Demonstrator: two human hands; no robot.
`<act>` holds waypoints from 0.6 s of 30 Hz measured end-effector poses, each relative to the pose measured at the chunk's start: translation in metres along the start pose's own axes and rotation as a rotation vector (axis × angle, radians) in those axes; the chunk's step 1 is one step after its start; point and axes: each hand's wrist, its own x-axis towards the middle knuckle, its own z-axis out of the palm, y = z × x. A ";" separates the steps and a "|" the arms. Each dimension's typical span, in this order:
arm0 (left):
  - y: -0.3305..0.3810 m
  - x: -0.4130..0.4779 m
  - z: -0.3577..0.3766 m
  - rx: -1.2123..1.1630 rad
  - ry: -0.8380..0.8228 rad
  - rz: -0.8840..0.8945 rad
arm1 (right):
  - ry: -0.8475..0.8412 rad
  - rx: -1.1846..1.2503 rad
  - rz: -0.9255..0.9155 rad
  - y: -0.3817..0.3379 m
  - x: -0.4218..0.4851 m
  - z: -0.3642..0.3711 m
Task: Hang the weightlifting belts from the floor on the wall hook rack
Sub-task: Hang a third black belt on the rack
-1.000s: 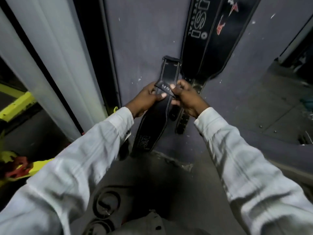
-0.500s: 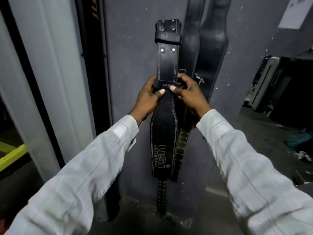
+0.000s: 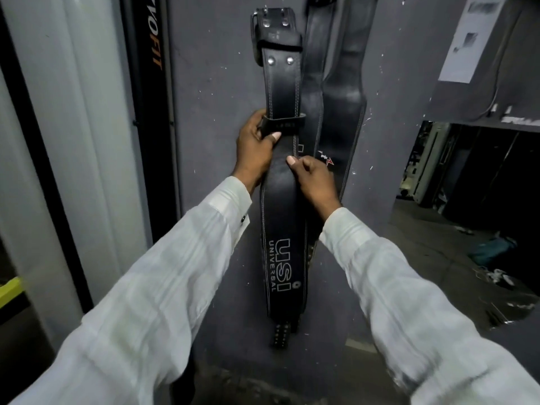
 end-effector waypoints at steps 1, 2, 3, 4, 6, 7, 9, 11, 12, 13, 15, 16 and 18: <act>0.002 0.003 -0.001 -0.020 0.016 -0.005 | -0.062 0.088 0.014 0.001 0.000 -0.002; 0.004 0.006 -0.003 -0.037 0.033 -0.011 | -0.152 0.201 0.059 0.003 -0.002 -0.004; 0.005 0.009 -0.004 -0.055 0.050 -0.021 | -0.249 0.315 0.124 0.003 -0.007 -0.005; 0.006 0.012 -0.006 -0.067 0.064 -0.031 | -0.308 0.390 0.150 0.005 -0.012 -0.005; 0.005 0.015 -0.007 -0.073 0.077 -0.034 | -0.243 0.310 0.077 0.010 -0.016 -0.001; 0.005 0.016 -0.009 -0.071 0.077 -0.036 | -0.184 0.206 0.036 0.011 -0.018 0.002; 0.002 0.018 -0.012 -0.070 0.072 -0.054 | -0.083 0.011 0.039 0.011 -0.018 0.008; 0.000 0.020 -0.016 -0.071 0.074 -0.068 | -0.047 -0.037 0.043 0.009 -0.020 0.010; 0.000 0.021 -0.018 -0.073 0.078 -0.071 | -0.060 0.002 0.029 0.008 -0.021 0.009; 0.000 0.023 -0.019 -0.081 0.085 -0.071 | -0.098 0.089 0.029 0.006 -0.023 0.008; 0.001 0.026 -0.021 -0.104 0.093 -0.073 | -0.258 0.330 0.089 0.005 -0.027 0.004; 0.002 0.028 -0.021 -0.118 0.092 -0.071 | -0.345 0.414 0.126 0.008 -0.029 0.003; 0.005 0.035 -0.021 -0.134 0.091 -0.066 | -0.381 0.396 0.133 0.015 -0.034 0.006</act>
